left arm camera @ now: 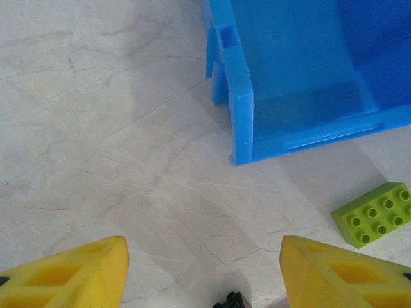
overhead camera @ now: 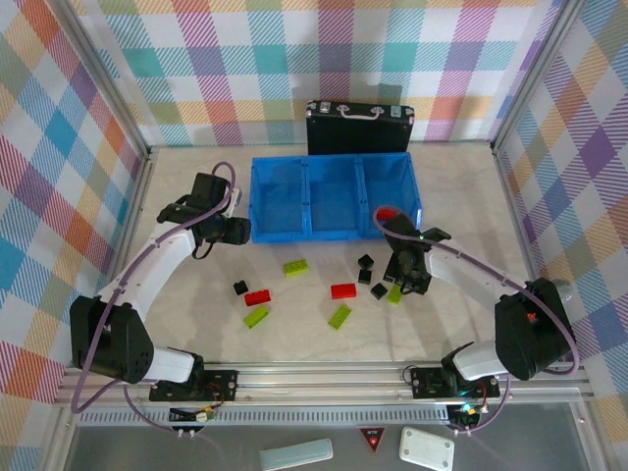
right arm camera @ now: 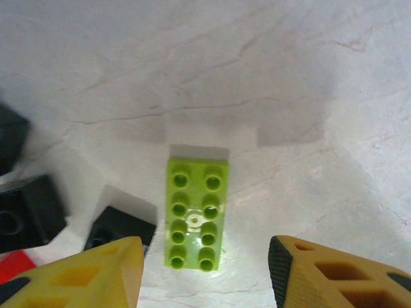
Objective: Sort the legos into containers by color
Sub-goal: Pick up the lego from the center of the table.
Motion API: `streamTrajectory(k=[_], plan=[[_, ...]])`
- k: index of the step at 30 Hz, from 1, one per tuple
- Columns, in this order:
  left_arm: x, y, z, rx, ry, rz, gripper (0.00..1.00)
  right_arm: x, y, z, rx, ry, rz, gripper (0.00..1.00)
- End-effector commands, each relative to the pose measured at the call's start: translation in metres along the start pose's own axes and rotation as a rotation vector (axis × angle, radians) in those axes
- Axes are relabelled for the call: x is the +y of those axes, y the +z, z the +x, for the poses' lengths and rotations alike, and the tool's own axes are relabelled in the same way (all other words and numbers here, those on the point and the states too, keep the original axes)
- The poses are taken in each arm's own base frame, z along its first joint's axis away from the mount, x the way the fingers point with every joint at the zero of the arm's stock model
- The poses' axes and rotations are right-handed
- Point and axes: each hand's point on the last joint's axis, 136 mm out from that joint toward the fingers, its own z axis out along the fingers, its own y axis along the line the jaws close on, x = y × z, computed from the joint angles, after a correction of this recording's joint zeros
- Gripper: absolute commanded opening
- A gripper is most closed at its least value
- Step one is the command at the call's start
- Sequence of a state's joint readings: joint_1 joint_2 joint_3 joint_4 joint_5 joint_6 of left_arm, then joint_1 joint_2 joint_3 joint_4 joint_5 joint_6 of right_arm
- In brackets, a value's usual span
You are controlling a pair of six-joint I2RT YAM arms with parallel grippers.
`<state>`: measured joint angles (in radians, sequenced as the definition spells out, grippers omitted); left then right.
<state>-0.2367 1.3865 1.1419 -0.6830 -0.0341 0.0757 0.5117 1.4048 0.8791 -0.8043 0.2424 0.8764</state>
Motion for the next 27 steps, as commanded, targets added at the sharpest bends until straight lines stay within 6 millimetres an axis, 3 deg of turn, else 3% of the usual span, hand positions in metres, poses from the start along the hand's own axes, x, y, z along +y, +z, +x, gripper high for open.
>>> streamTrajectory(k=[1,14,27], plan=[[0.002,-0.005,-0.001,0.014,-0.002,0.011,0.64,0.000,0.005,0.000,-0.015,0.086,-0.013,0.53],[0.002,-0.005,0.000,0.014,-0.002,0.010,0.64,0.013,0.032,0.012,0.063,0.083,-0.036,0.46],[0.002,-0.007,-0.002,0.008,-0.003,0.011,0.64,0.004,0.045,0.019,0.096,0.082,0.023,0.44]])
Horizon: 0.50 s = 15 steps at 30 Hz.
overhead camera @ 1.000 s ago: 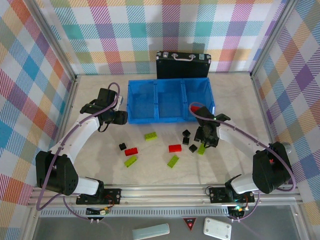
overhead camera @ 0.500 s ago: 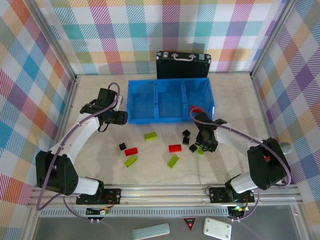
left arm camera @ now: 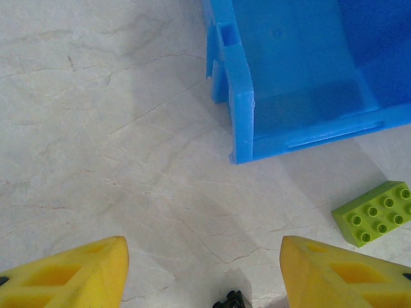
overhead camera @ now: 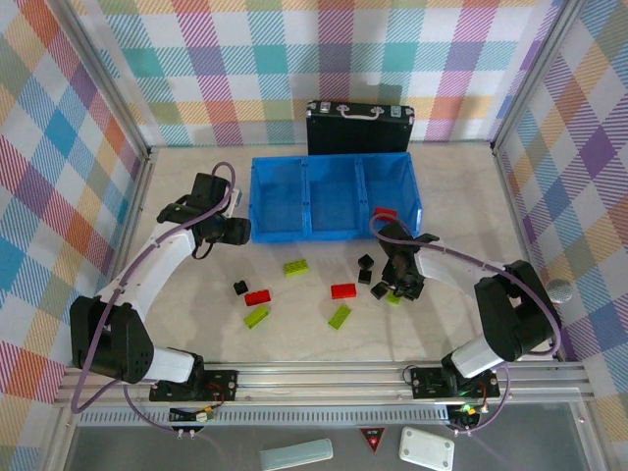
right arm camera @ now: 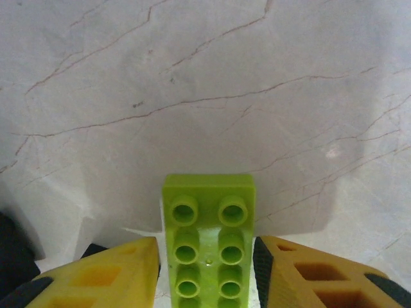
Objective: Sort the legos into containers by color
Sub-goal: Pick up the lego from the center of the table.
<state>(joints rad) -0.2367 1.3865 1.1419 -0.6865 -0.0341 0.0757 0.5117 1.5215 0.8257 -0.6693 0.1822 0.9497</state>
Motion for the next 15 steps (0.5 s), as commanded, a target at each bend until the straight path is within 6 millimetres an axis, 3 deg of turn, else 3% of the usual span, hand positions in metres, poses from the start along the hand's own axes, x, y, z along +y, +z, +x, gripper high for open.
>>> streamTrajectory(k=[1,15], plan=[[0.0018,-0.0067,-0.0022,0.005,-0.003,0.012,0.64,-0.0073,0.0085,0.0064,0.027,0.012,0.035,0.44],[0.0023,-0.0066,-0.0017,0.007,-0.005,0.011,0.64,-0.0086,0.0113,0.0072,0.039,0.002,0.053,0.32]])
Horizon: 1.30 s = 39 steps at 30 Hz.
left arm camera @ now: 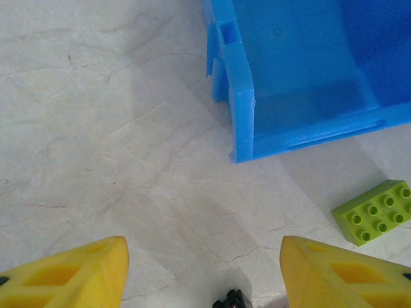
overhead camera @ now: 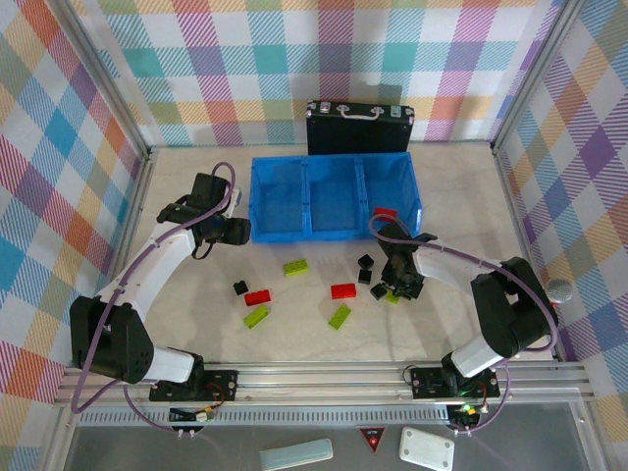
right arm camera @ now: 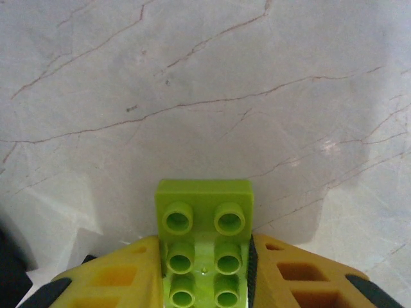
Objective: Sort the legos into containers by color
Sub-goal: Pick up the lego from the center of the table, then place the lego in the container.
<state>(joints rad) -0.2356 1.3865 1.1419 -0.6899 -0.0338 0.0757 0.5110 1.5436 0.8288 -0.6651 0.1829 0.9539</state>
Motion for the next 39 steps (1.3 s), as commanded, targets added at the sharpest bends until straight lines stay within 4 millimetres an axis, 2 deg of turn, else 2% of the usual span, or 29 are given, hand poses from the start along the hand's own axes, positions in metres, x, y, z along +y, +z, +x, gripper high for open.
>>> streamTrajectory(k=[1,7,20,26,39], plan=[[0.002,-0.007,-0.003,0.003,-0.004,0.012,0.64,-0.008,0.005,0.006,0.028,-0.002,0.041,0.32],[0.002,-0.008,-0.004,-0.002,-0.005,0.015,0.64,-0.006,-0.005,-0.002,-0.006,-0.060,0.035,0.31],[0.002,-0.008,-0.003,-0.003,-0.007,0.015,0.64,0.015,-0.042,-0.020,-0.025,-0.367,0.020,0.36],[0.001,-0.009,-0.004,-0.005,-0.007,0.019,0.64,0.044,-0.065,-0.031,-0.031,-0.418,-0.056,0.36],[0.001,-0.013,-0.005,-0.020,-0.009,0.025,0.64,0.133,-0.103,-0.064,-0.071,-0.532,-0.188,0.38]])
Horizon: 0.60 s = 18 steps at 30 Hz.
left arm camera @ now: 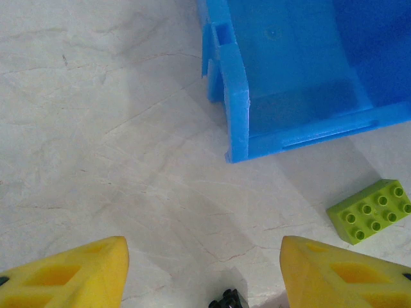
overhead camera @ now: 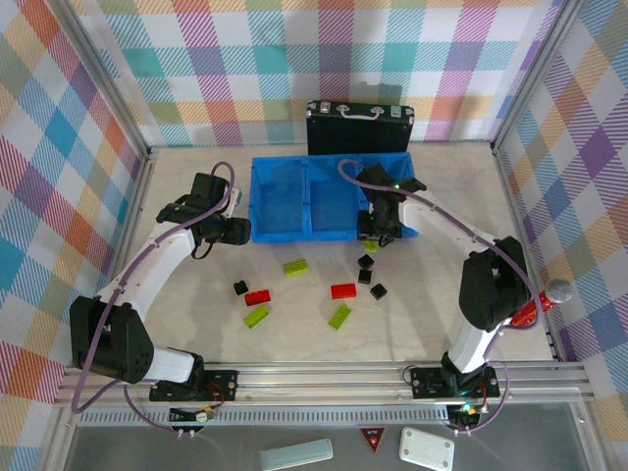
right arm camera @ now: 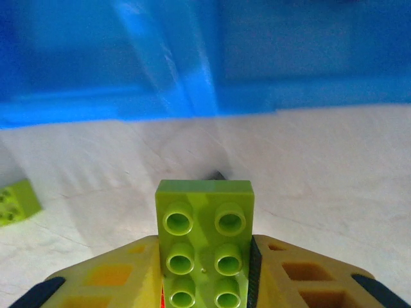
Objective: Sort the legos into containers by color
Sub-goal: Place the lego in the container.
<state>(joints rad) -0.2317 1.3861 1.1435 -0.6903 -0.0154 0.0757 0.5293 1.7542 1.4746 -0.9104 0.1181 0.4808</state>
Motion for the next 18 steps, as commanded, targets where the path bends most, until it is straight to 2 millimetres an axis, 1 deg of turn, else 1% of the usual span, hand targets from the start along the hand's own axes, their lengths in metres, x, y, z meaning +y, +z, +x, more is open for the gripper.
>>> streamTrajectory(k=[1,4,8,12,18], plan=[[0.003,-0.013,-0.004,-0.021,-0.006,0.008,0.64,0.018,-0.005,-0.007,0.018,-0.056,-0.019,0.38],[0.003,-0.014,-0.004,-0.023,-0.006,0.008,0.64,0.033,-0.005,-0.023,0.002,-0.078,-0.030,0.38],[0.003,-0.015,-0.004,-0.027,-0.005,0.005,0.64,0.050,0.001,-0.044,-0.021,-0.103,-0.043,0.38],[0.003,-0.014,-0.003,-0.024,-0.006,0.006,0.64,0.063,0.010,-0.066,-0.045,-0.118,-0.048,0.38],[0.003,-0.012,-0.002,-0.017,-0.006,0.008,0.64,0.081,0.030,-0.089,-0.059,-0.134,-0.074,0.38]])
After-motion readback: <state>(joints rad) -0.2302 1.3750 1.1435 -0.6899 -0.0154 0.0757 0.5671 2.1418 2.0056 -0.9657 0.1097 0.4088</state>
